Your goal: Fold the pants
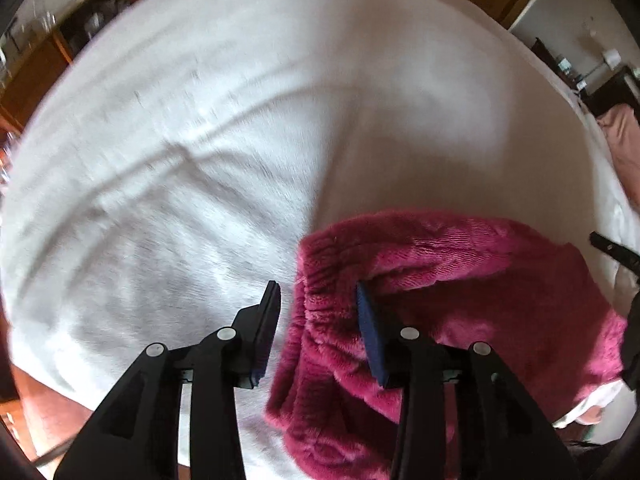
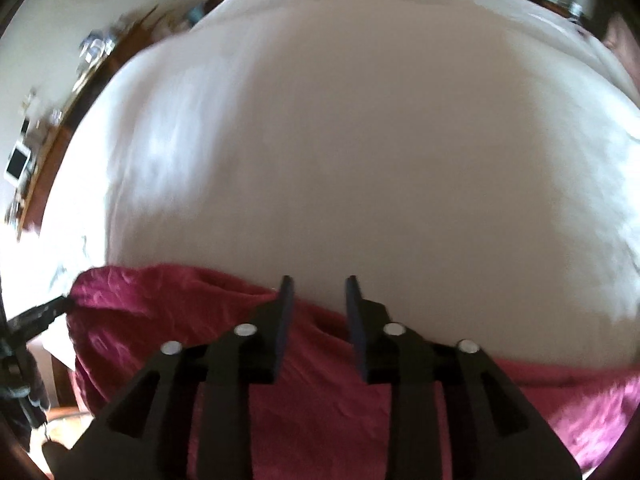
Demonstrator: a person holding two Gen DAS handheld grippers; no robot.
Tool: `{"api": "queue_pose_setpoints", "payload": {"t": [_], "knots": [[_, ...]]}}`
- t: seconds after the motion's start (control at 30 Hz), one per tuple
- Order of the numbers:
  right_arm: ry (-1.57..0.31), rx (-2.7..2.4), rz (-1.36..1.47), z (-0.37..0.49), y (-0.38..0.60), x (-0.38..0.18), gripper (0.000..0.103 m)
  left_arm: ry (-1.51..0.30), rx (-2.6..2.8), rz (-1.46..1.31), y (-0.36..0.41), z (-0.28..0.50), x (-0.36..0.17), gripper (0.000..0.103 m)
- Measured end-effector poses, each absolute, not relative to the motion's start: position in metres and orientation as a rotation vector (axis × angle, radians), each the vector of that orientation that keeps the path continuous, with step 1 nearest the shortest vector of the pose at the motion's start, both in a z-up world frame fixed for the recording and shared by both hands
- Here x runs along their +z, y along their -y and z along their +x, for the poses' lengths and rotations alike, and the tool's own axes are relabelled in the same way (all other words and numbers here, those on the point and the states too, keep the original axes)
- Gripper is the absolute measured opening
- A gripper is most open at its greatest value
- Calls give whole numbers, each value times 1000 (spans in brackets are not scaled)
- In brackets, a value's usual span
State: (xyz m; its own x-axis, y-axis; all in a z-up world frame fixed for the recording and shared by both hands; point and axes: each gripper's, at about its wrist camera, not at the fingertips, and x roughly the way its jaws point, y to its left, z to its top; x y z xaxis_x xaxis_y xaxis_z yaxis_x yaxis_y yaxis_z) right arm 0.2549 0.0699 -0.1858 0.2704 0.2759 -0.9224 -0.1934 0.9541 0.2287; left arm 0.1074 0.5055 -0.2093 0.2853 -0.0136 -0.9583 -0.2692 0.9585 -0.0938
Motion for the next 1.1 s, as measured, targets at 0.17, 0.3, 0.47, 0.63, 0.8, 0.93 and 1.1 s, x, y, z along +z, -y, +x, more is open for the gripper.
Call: {"api": "queue_pose_setpoints", "payload": {"t": [0.17,0.3,0.47,0.63,0.8,0.93,1.1], "knots": [[-1236,268,66,227,-36,-174,37,-1212,122,-160,-481,103,-172,39],[-1243,198,36,198,2,-174,37,-1198,15,-170,-441,115,-154,39],[-1251,53,35,171,74,-175,37,-1246,-158,-123,-367,110,-170,40],[-1249,-167,97,142,181,-171,37,-1320,-261,-93,-300,101,-192,39],[-1228,-307,132,122,252,-166,37,-1376,-306,-48,-252,89,-210,39],[-1202,-385,151,114,295,-166,37,-1416,-315,16,-222,79,-223,40],[-1182,-469,121,116,342,-172,38,-1457,-255,71,-209,65,-247,40]]}}
